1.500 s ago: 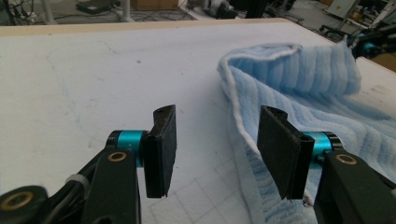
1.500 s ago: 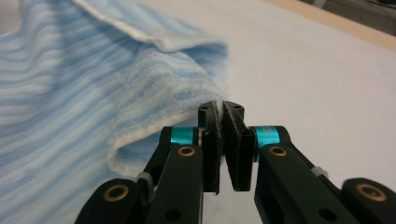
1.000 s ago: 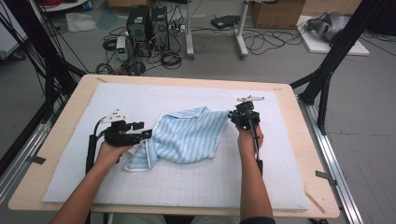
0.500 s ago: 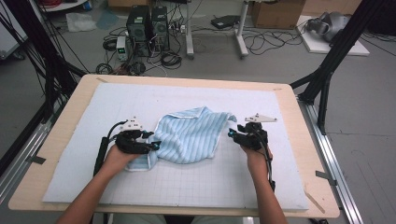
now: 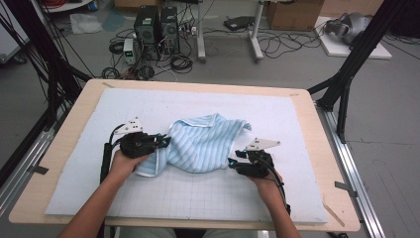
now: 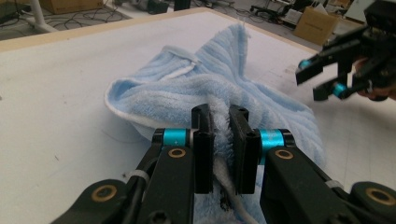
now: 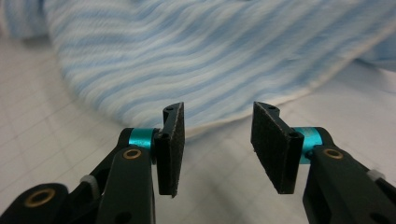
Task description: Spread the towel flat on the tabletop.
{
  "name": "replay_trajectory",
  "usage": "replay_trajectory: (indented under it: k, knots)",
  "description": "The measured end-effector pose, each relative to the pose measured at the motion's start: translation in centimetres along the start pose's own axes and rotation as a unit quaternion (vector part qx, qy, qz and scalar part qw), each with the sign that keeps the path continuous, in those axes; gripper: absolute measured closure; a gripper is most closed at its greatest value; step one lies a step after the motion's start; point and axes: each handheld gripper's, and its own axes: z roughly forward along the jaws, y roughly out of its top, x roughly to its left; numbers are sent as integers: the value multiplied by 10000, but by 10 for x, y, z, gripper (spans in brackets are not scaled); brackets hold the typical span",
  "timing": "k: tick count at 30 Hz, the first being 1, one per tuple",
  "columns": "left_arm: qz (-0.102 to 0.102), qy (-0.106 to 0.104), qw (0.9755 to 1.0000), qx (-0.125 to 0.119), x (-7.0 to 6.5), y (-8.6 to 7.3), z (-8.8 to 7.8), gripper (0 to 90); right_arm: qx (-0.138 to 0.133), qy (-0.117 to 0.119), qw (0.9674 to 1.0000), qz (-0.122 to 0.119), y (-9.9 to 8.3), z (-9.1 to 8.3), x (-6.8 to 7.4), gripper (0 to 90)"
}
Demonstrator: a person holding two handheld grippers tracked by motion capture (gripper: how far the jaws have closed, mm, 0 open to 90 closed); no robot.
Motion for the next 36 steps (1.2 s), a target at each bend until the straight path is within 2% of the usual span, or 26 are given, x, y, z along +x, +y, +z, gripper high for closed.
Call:
replay_trajectory:
  k: [3, 5, 7, 10, 11, 12, 13, 14, 15, 16, 18, 20, 21, 23, 26, 28, 30, 32, 36]
  knots:
    - [-59, 56, 9999, -109, 1, 1, 2, 808, 9, 282, 9995, -120, 0, 5, 5, 521]
    - [-87, 57, 9999, -63, 2, 0, 3, 808, 18, 495, 9985, -249, 1, 9, 9, 516]
    - [-131, 85, 9999, -42, 3, -1, 4, 807, 101, 590, 9975, -384, 0, 15, 13, 509]
    - [-145, 71, 9998, -72, 3, 0, 3, 807, 324, 554, 9968, -485, -3, 25, 16, 519]
    - [-157, 55, 9998, -71, 3, 0, 2, 807, 428, 484, 9966, -514, -4, 28, 17, 547]
    - [-176, 32, 9998, -77, 2, 0, 2, 806, 401, 393, 9968, -575, -4, 29, 17, 621]
    - [-194, -9, 9998, -63, 2, 0, 2, 805, 412, 317, 9968, -600, -4, 27, 17, 712]
    - [-191, -65, 9998, -47, 1, 0, 1, 803, 445, 370, 9968, -554, -4, 26, 15, 802]
    - [-195, -122, 9997, -35, 0, 1, 1, 802, 463, 444, 9965, -538, -5, 24, 13, 824]
    - [-176, -205, 9996, -42, -2, 2, -1, 800, 508, 555, 9957, -538, -5, 22, 12, 831]
    - [-129, -387, 9991, -119, -7, 4, -6, 800, 568, 710, 9935, -687, -4, 14, 11, 833]
    - [-112, -586, 9979, -266, -11, 5, -10, 799, 431, 1096, 9909, -648, -1, 2, 6, 833]
    - [-101, -667, 9972, -324, -12, 6, -12, 799, 341, 1200, 9902, -627, 0, -4, 3, 832]
    - [-15, -702, 9968, -393, -13, 7, -15, 794, 162, 1206, 9914, -480, 3, -15, -5, 831]
    - [39, -418, 9980, -466, -9, 8, -13, 778, -85, 1078, 9939, -199, 6, -22, -20, 829]
    - [115, -120, 9988, -461, -5, 6, -10, 778, -142, 913, 9957, -87, 13, -19, -27, 829]
    - [64, 184, 9990, -400, 1, 4, -7, 785, -146, 790, 9968, -23, 22, -12, -32, 829]
    - [-4, 431, 9983, -385, 7, 2, -6, 794, -98, 646, 9979, 45, 32, -2, -34, 828]
    - [-141, 1056, 9939, -301, 20, -3, -5, 797, 18, 336, 9994, 111, 54, 23, -37, 827]
